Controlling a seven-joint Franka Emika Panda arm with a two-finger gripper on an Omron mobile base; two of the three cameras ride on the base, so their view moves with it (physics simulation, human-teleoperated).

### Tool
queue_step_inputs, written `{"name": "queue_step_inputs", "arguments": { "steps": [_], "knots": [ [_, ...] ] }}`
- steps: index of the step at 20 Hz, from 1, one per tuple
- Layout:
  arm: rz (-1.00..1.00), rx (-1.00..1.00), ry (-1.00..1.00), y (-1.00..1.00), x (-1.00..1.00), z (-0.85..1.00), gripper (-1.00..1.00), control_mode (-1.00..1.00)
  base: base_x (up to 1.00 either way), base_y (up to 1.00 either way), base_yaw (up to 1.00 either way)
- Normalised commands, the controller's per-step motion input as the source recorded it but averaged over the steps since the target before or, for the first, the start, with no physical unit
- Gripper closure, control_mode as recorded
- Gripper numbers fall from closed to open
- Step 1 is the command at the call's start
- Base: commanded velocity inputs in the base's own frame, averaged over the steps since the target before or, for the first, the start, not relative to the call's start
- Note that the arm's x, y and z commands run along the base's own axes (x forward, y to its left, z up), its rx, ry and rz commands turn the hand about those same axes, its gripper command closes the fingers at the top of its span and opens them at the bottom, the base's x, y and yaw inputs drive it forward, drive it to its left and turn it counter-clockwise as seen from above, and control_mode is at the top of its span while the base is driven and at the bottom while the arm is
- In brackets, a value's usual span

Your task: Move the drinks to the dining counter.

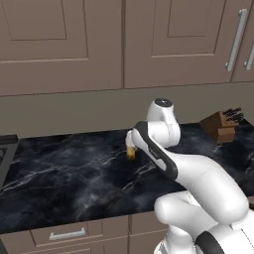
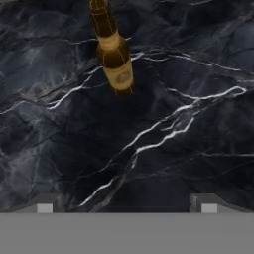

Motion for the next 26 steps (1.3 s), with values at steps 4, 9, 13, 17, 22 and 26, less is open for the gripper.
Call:
{"name": "queue_step_inputs", "arguments": {
  "steps": [4,9,13,17,22,26],
  "knots": [
    [0.06,-0.03,0.00,0.00,0.10,-0.27,-1.00,-1.00,0.00,0.00,0.00],
    [0.06,-0.02,-0.01,0.00,0.09,-0.02,-1.00,-1.00,0.00,0.00,0.00],
    [0.06,-0.01,0.00,0.00,0.19,-0.03,-1.00,-1.00,0.00,0.00,0.00],
    [0.07,-0.02,0.00,0.00,0.27,-0.14,-1.00,-1.00,0.00,0.00,0.00],
    [0.06,-0.02,0.00,0.00,0.28,-0.02,-1.00,-1.00,0.00,0.00,0.00],
    [0.06,-0.01,0.00,0.00,0.25,0.00,-1.00,-1.00,0.00,0.00,0.00]
  ]
}}
